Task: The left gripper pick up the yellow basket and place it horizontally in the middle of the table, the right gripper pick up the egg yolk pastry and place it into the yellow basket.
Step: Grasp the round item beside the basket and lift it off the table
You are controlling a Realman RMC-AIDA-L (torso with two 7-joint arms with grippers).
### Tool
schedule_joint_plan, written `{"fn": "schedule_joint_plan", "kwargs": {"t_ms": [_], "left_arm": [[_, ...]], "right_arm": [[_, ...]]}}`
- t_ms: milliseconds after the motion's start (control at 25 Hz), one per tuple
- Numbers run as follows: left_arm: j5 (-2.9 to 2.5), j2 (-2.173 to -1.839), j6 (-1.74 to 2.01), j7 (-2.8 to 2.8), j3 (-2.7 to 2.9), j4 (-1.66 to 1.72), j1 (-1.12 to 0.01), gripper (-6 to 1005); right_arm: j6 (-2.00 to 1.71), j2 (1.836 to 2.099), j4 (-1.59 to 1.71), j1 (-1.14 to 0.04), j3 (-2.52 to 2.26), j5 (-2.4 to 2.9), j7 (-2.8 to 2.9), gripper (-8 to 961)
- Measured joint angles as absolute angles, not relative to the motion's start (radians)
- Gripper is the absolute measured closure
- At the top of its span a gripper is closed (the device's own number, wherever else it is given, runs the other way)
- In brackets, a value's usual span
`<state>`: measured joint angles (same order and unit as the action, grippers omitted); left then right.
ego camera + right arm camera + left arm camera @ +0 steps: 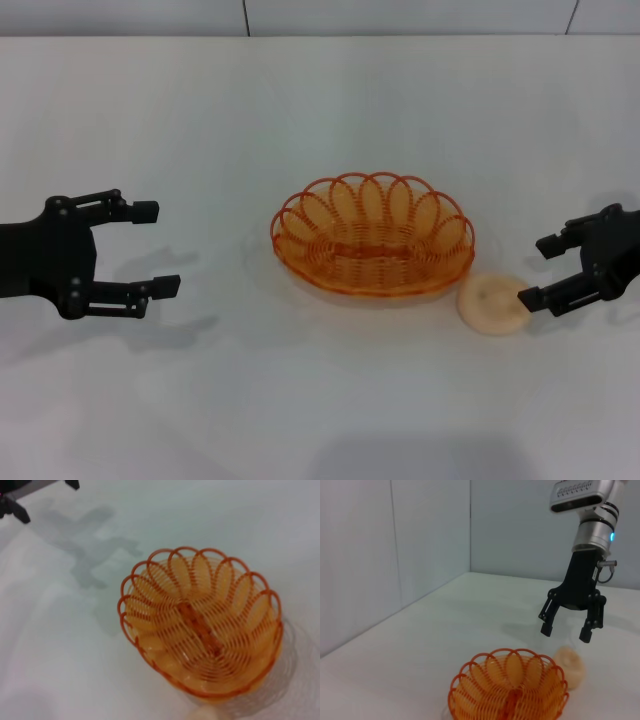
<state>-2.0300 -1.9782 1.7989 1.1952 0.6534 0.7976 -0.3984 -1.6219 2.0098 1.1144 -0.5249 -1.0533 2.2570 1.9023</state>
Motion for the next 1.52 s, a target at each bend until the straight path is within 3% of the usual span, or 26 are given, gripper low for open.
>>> {"fn": "schedule_joint_plan", "kwargs": {"t_ms": [840,1240,1520], "left_arm": [[-2.085,-1.983,1.803,1.185,0.656,0.806,-0.405,110],[-2.089,-1.982,1.805,1.174,0.658,0.807,-0.399,110],[-2.095,-1.985,1.805,1.167,0.658,0.806,-0.395,110]], "right_arm": [[-1.542,2.016,1.017,-0.532,-1.108,2.223,1.901,172],[-1.541,2.016,1.01,-0.532,-1.114,2.22,1.897,637],[-1.539,2.019,1.008,-0.531,-1.114,2.219,1.897,860]]}}
